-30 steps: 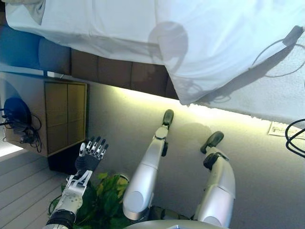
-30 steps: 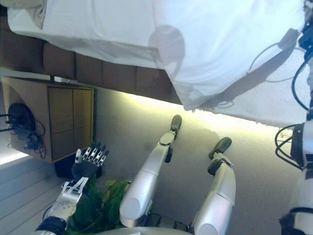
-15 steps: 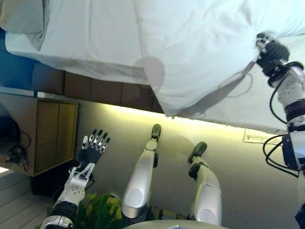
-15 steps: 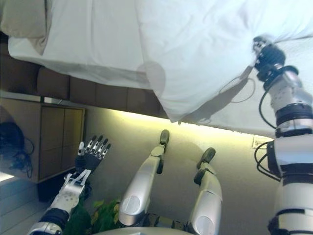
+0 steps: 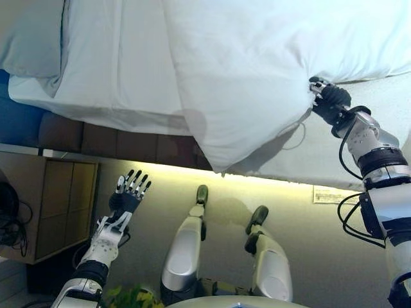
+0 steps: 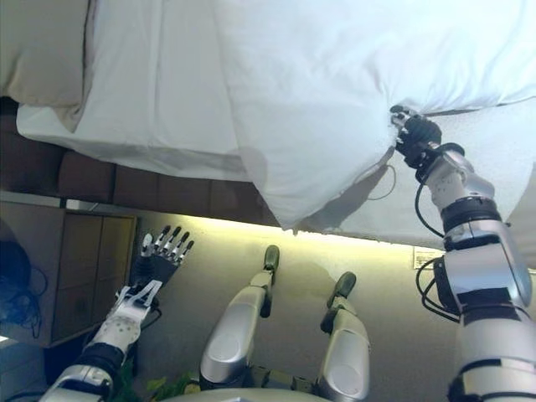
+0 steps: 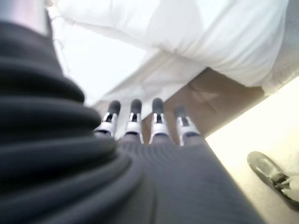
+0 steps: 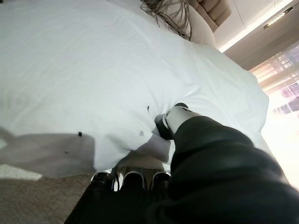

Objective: Make the bed neatly

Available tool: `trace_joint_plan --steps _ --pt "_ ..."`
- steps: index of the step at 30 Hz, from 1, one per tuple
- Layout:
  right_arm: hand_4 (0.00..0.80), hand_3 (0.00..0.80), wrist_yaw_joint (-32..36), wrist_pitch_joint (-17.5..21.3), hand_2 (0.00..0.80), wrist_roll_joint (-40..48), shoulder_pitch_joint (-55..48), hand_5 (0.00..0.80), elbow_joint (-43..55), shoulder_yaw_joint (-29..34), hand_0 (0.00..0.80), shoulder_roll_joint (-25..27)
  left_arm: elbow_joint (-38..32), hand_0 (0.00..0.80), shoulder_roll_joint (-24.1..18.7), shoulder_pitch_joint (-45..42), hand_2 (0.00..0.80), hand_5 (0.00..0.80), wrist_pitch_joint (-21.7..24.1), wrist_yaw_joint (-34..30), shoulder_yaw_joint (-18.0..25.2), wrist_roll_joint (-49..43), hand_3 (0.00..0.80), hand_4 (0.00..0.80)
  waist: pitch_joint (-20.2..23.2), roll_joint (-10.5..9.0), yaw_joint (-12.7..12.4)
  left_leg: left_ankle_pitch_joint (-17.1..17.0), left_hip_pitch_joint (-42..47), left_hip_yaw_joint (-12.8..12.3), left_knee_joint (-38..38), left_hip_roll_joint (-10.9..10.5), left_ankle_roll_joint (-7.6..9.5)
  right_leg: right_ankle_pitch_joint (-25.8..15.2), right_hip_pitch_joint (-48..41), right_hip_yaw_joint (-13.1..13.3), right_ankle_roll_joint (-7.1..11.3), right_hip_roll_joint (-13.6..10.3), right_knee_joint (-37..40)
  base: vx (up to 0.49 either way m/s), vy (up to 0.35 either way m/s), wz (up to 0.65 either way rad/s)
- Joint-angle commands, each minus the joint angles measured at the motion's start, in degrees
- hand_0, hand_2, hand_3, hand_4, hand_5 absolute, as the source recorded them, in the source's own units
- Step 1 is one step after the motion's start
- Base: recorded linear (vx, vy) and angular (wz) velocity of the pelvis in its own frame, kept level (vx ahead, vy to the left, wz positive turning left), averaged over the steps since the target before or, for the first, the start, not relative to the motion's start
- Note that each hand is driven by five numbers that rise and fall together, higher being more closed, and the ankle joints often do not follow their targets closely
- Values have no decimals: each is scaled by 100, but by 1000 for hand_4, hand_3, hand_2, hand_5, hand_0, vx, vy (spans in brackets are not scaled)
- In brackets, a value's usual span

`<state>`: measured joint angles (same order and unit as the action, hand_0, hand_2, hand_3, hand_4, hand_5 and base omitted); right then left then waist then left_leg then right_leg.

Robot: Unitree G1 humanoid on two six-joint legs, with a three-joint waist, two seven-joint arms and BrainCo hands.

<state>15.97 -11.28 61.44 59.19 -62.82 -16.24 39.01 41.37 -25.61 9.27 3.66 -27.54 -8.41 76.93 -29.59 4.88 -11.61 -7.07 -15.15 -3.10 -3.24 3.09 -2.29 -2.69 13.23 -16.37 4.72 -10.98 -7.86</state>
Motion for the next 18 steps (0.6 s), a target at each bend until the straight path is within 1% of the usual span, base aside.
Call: trace_joint_plan --steps 1,6,10,12,15,16,18 --pt "800 800 322 70 800 213 -73 800 634 -3 800 -62 40 0 14 157 0 0 148 -145 -216 -240 0 0 326 -202 132 398 21 -149 -354 384 -308 -62 -73 -38 478 -580 -66 5 34 0" --pt "800 800 294 6 800 302 -241 800 806 -54 800 -255 -99 0 42 385 0 0 317 -5 -418 -562 0 0 588 -311 210 375 354 -202 -155 512 -390 -81 -418 -30 464 -496 197 7 10 -2" --pt "800 800 321 -146 800 303 -384 800 915 -165 800 -464 -119 0 97 699 0 0 141 478 -556 -814 0 0 860 -431 291 327 661 -259 64 596 -439 -104 -710 -26 469 -426 417 18 10 -6" --pt "800 800 377 -241 800 330 -506 800 980 -228 800 -604 -18 0 157 877 0 0 -8 778 -651 -1034 0 0 1087 -509 355 306 877 -287 183 631 -460 -126 -914 -22 470 -384 555 83 -3 -2" --pt "800 800 392 -364 800 266 -602 800 1028 -327 800 -835 191 0 322 1038 0 0 -294 1177 -775 -1285 0 0 1404 -573 428 274 1125 -339 303 694 -493 -178 -1140 -15 483 -359 713 107 -2 -11" --pt "800 800 385 -405 800 250 -603 800 1023 -372 800 -895 267 0 366 1079 0 0 -425 1276 -808 -1326 0 0 1515 -589 446 258 1193 -359 338 708 -504 -207 -1208 -27 484 -351 775 157 12 -13" --pt "800 800 306 -512 800 165 -575 800 1000 -491 800 -1099 536 0 497 1195 0 0 -837 1521 -911 -1581 0 0 1788 -608 501 262 1416 -432 422 744 -530 -227 -1395 -38 485 -331 887 196 25 -6"
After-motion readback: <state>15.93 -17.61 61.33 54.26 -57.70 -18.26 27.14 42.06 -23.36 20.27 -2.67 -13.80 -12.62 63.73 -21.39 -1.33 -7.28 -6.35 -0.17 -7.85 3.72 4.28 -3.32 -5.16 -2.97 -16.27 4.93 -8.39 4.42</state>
